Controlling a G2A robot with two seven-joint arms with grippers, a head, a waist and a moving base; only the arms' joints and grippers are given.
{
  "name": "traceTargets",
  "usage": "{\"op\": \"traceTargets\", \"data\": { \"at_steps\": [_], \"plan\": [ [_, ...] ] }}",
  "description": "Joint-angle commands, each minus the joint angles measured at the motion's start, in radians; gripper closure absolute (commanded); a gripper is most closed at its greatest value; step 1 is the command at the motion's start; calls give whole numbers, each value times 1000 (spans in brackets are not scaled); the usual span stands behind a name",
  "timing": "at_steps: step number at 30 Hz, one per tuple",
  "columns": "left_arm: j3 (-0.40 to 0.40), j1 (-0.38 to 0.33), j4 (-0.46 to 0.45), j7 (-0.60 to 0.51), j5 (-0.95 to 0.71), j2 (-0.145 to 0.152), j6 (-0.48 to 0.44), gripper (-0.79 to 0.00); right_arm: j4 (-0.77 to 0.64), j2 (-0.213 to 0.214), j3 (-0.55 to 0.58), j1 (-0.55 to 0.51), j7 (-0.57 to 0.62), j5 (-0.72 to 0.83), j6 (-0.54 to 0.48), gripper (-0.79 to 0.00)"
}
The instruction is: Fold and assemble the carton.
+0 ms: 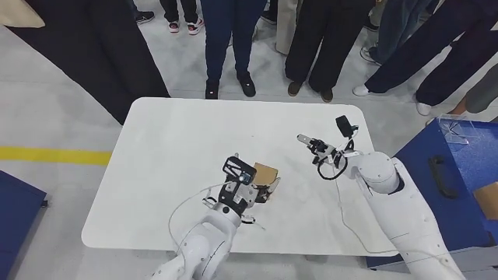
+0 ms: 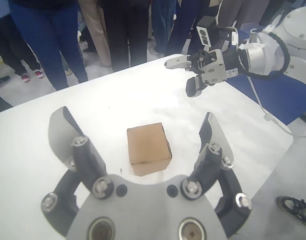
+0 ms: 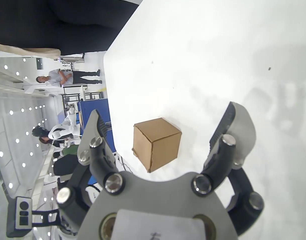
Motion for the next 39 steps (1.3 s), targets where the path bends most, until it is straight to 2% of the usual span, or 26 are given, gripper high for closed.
{"op": "traceTargets", "data": {
  "at_steps": [1,17,21,28,30,34,39],
  "plan": [
    [2,6,1,27,26,0,12,-785,0,0,0,0,0,-1,0,-785],
    [9,13,10,35,24,0,0,-785,0,0,0,0,0,-1,0,-785],
    [34,8,102,35,3,-6,-47,-785,0,0,0,0,0,-1,0,-785],
    [95,11,277,94,48,-29,67,-785,0,0,0,0,0,-1,0,-785],
    [98,3,319,117,-3,-38,73,-785,0,0,0,0,0,-1,0,-785],
    [73,-23,369,191,-77,-50,82,-785,0,0,0,0,0,-1,0,-785],
    [74,-61,403,205,-63,-59,83,-785,0,0,0,0,0,-1,0,-785]
  ]
}}
